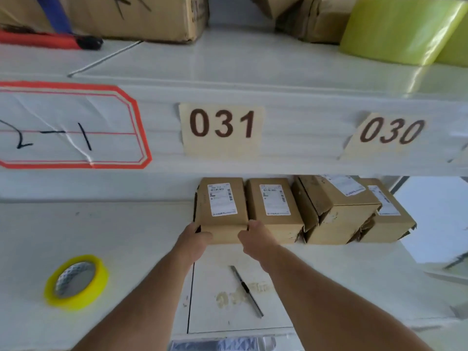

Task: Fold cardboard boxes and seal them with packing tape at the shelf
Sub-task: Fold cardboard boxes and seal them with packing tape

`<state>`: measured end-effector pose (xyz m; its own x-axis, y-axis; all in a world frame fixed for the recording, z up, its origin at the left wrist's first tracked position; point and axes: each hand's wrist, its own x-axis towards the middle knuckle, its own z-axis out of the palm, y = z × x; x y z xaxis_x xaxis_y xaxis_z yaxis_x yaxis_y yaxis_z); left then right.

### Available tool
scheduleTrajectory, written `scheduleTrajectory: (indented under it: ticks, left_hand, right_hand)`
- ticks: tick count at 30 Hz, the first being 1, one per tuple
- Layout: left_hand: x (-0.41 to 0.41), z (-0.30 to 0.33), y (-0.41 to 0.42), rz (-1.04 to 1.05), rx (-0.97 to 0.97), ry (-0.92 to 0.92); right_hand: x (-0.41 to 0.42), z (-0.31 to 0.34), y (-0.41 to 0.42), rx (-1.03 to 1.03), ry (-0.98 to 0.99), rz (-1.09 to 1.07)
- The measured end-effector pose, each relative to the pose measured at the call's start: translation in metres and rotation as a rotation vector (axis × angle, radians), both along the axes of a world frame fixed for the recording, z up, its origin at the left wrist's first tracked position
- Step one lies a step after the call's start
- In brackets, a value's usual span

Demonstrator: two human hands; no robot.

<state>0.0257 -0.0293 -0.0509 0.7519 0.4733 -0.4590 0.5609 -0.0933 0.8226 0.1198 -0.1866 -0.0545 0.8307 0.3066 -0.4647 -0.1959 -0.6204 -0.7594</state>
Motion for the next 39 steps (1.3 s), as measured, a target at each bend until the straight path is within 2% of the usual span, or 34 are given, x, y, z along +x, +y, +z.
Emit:
scheduleTrajectory:
  ticks: [4, 9, 12, 17, 23, 28, 31, 33, 35, 37, 39]
  left_hand:
    - [0.016, -0.038, 0.027, -0.113, -0.066, -0.032]
    - [-0.010, 0.002, 0.024, -0.080, -0.121, -0.047]
    - [-0.025, 0.002, 0.030, -0.004, -0.125, -0.047]
    - [-0.094, 0.026, 0.022, 0.091, -0.103, -0.056]
    - [-0.200, 0.019, -0.002, 0.217, -0.162, 0.063]
    - [-0.233, -0.006, -0.015, 0.110, -0.256, 0.108]
    - [-0.235, -0.009, -0.007, 0.084, -0.092, 0.177]
    - [-0.234, -0.007, 0.003, 0.180, 0.073, 0.177]
    - [-0.228, -0.006, 0.014, 0.249, 0.160, 0.146]
    - [-0.216, -0.001, 0.016, 0.202, 0.160, 0.188]
    - [-0.201, -0.002, 0.014, 0.136, 0.057, 0.189]
  right_hand:
    - [-0.006, -0.005, 0.008, 0.035, 0.071, -0.090]
    - [-0.005, -0.003, 0.006, -0.013, 0.006, -0.059]
    - [-0.023, 0.003, 0.012, 0.057, 0.074, -0.091]
    - [-0.090, 0.028, 0.011, 0.126, 0.143, -0.072]
    - [-0.184, 0.048, -0.017, 0.090, 0.246, -0.062]
    - [-0.221, 0.025, -0.028, 0.027, 0.292, -0.141]
    - [-0.223, 0.017, -0.029, 0.011, 0.266, -0.201]
    - [-0.219, 0.019, -0.029, -0.011, 0.200, -0.268]
    - [-0.211, 0.021, -0.028, -0.030, 0.125, -0.314]
    - [-0.197, 0.020, -0.022, -0.052, 0.150, -0.285]
    - [-0.186, 0.014, -0.013, -0.010, 0.294, -0.242]
